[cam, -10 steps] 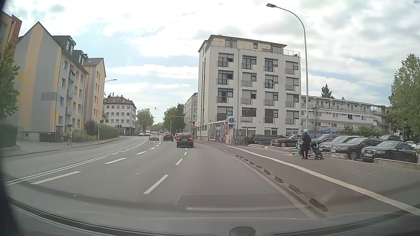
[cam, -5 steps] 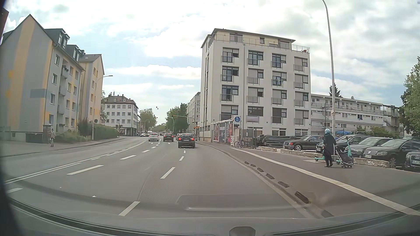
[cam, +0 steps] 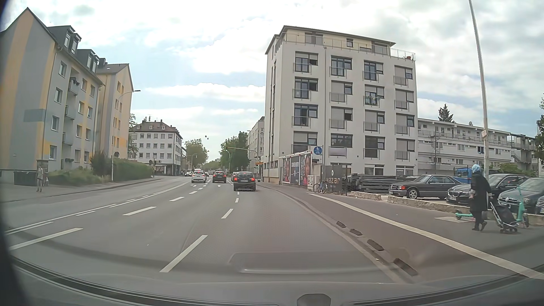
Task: Follow the waypoints while adhering to traffic rules and regulations
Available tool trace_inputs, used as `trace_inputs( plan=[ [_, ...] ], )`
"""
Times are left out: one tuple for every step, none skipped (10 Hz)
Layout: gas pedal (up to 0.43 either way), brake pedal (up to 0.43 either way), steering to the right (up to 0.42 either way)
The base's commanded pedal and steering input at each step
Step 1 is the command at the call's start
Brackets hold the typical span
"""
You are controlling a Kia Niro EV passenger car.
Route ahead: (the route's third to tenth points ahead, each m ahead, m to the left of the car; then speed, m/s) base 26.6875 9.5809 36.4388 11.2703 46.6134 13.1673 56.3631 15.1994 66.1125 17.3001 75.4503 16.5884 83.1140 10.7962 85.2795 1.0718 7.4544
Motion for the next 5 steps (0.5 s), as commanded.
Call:
trace_inputs(
  plan=[
    [0.0,0.024,-0.024],
    [0.0,0.024,-0.026],
    [0.0,0.03,-0.027],
    [0.0,0.03,-0.027],
    [0.0,0.03,-0.027]
  ],
)
